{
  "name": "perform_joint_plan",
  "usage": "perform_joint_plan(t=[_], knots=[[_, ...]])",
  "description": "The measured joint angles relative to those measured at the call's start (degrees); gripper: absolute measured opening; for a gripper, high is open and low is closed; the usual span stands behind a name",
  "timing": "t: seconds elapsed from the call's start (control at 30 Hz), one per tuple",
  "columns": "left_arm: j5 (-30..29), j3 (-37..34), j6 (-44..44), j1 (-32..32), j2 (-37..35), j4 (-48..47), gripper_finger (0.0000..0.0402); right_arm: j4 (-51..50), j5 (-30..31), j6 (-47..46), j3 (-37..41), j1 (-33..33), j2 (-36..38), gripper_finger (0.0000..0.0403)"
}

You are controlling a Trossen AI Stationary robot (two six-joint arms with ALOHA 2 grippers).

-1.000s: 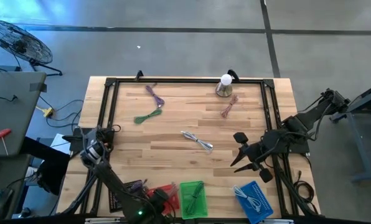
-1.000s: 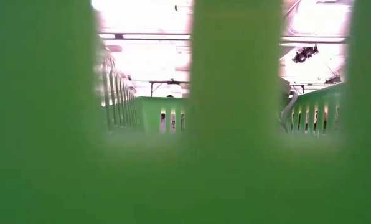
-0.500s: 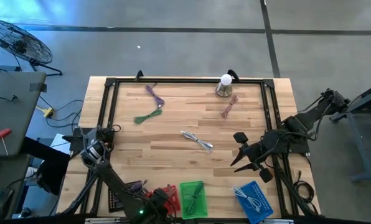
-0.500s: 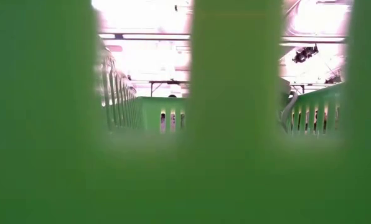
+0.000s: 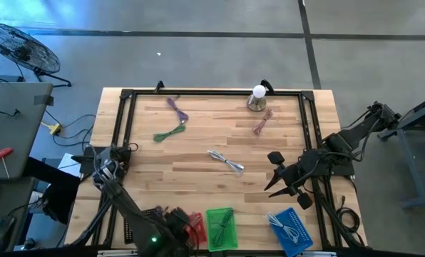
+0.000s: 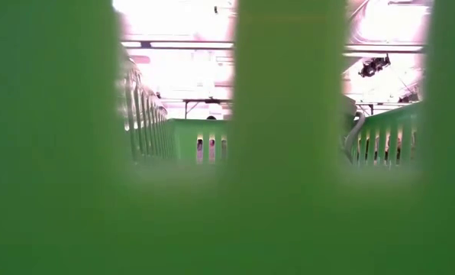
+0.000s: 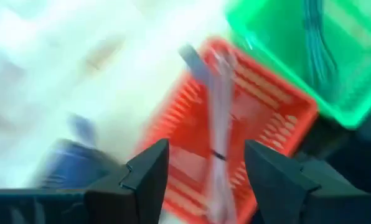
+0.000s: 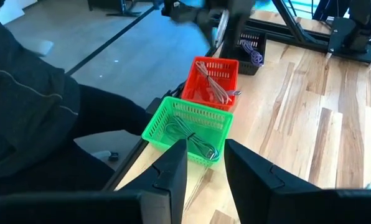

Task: Pick & Place USB Port
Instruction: Put the green charger cable into the green bin

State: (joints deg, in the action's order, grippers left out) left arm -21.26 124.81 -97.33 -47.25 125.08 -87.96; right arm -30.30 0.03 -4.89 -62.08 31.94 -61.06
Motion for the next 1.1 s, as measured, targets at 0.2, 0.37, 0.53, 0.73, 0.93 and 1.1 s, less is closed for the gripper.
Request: perform_joint_plan(t=[0.2,0.37,0.53,0.73,0.93,1.1], knots=[[-11.30,2.59,18.17,4.69,-4.24,-2.37,0.0186,-0.79,-0.02,-0.03,-0.02,0.00,0.04,0.0098],[-12.98,-0.01,35.20,13.73,-8.04,-2.22,0.0186,-1.29,0.00,-1.15,-0.09,0.00,0.07,0.0098],[-13.15,-1.18,49.88,25.79,-10.42,-1.95,0.0186,-1.79,0.92,-1.66,-0.09,-0.02,0.07,0.0098],[-8.57,-2.88,64.39,41.35,-11.22,-2.12,0.0186,-2.93,3.59,-2.30,-0.09,-0.01,0.07,0.0098],[0.41,-7.21,74.86,55.22,-11.05,-2.01,0.0185,-4.29,6.66,-2.68,0.87,-0.02,0.11,0.0098],[2.45,-12.98,80.11,64.85,-11.04,-2.04,0.0185,-4.30,8.61,-2.64,2.84,-0.02,0.09,0.0098]])
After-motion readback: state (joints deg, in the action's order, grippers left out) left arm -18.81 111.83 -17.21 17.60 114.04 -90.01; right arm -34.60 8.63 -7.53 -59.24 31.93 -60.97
